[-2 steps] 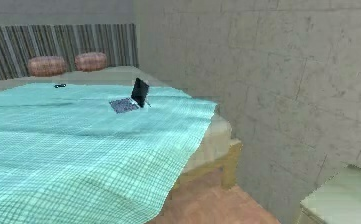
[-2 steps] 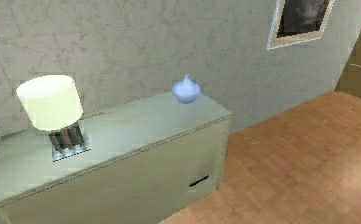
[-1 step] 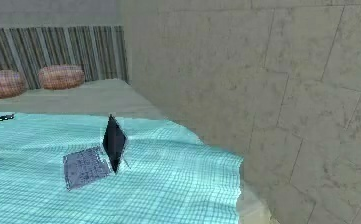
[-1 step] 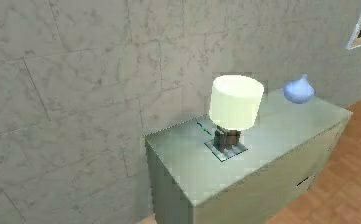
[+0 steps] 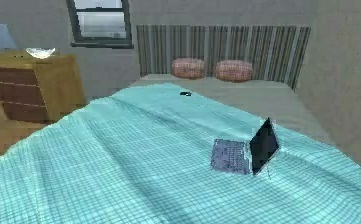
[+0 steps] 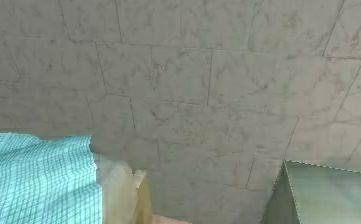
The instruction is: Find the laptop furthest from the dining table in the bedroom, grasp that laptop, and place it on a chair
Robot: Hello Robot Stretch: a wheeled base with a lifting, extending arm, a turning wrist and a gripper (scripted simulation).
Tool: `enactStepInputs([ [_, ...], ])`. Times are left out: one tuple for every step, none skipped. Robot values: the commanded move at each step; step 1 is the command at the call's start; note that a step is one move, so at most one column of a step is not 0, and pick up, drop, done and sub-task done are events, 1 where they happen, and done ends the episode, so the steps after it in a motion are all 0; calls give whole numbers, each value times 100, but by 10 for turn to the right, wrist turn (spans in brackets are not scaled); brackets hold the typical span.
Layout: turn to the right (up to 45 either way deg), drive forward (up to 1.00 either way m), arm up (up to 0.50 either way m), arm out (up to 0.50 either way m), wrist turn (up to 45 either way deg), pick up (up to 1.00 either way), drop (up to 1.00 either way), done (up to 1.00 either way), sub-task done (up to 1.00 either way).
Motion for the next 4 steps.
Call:
enactStepInputs([
  [-450, 0, 0, 0, 0, 0, 0, 0, 0],
  [-240, 0, 0, 0, 0, 0, 0, 0, 0],
  [0, 0, 50, 0, 0, 0, 0, 0, 0],
  [0, 0, 36, 0, 0, 0, 0, 0, 0],
])
